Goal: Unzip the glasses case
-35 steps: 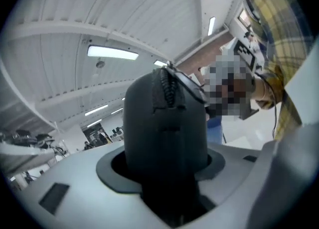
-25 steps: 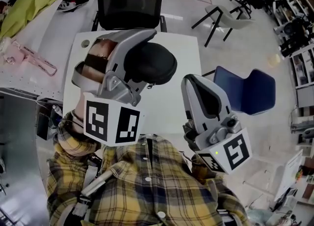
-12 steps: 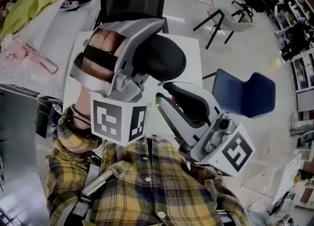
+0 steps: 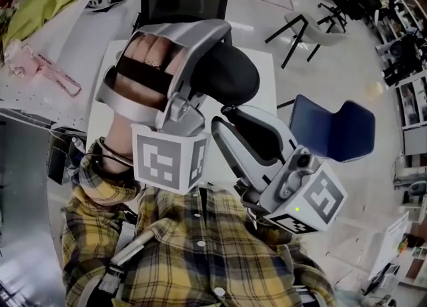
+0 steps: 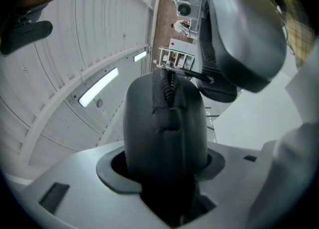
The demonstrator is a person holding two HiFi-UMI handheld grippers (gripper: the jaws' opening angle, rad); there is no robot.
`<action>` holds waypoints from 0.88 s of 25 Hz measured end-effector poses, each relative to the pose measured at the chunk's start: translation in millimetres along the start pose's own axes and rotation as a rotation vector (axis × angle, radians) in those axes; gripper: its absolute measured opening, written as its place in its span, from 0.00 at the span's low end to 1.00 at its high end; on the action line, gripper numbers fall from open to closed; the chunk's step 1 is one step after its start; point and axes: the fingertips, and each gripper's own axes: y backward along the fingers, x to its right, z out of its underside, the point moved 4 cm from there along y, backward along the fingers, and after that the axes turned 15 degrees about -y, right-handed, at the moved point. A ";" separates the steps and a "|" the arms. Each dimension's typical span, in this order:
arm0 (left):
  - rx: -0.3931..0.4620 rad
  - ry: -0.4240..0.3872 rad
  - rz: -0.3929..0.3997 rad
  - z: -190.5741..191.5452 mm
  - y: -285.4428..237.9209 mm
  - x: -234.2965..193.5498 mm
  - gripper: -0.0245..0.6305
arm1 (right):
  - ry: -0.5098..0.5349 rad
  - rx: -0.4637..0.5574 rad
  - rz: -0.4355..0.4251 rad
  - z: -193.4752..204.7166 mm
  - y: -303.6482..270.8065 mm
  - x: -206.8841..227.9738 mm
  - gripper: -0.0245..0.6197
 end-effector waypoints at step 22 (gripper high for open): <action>0.103 0.055 -0.042 -2.6 2.6 9.8 0.42 | -0.484 0.006 -0.299 4.3 -5.1 2.9 0.04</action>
